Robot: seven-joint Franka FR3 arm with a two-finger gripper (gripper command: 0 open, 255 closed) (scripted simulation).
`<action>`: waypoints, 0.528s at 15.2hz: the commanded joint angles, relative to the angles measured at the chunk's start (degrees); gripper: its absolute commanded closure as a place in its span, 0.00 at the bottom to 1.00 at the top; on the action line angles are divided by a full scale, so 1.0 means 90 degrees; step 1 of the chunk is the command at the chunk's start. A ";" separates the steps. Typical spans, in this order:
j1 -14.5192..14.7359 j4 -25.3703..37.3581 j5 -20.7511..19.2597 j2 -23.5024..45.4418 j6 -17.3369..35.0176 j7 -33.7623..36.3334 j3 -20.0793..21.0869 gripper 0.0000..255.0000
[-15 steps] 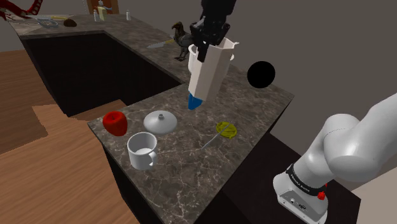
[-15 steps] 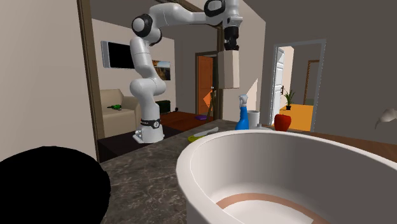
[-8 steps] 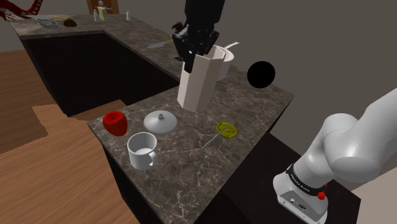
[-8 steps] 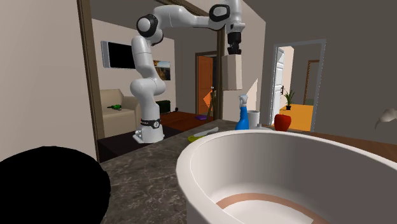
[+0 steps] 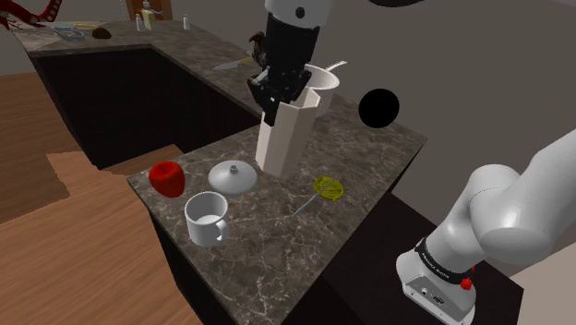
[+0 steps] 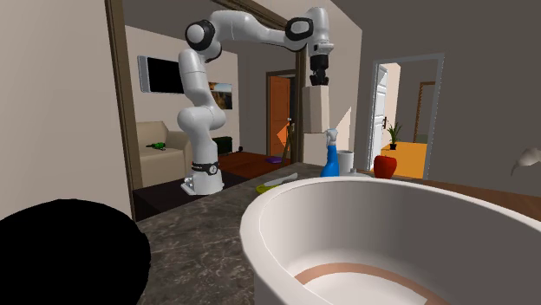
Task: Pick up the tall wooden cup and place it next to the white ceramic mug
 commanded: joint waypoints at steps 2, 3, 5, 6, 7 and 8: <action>0.0004 -0.0271 0.0007 -0.0024 0.0257 -0.0003 0.0002 1.00; 0.0006 -0.0360 0.0009 -0.0028 0.0343 -0.0001 0.0004 1.00; 0.0010 -0.0534 0.0012 -0.0031 0.0514 0.0004 0.0010 1.00; 0.0012 -0.0619 0.0013 -0.0031 0.0599 0.0007 0.0013 1.00; 0.0013 -0.0703 0.0013 -0.0029 0.0685 0.0010 0.0016 1.00; 0.0015 -0.0785 0.0013 -0.0025 0.0770 0.0014 0.0020 1.00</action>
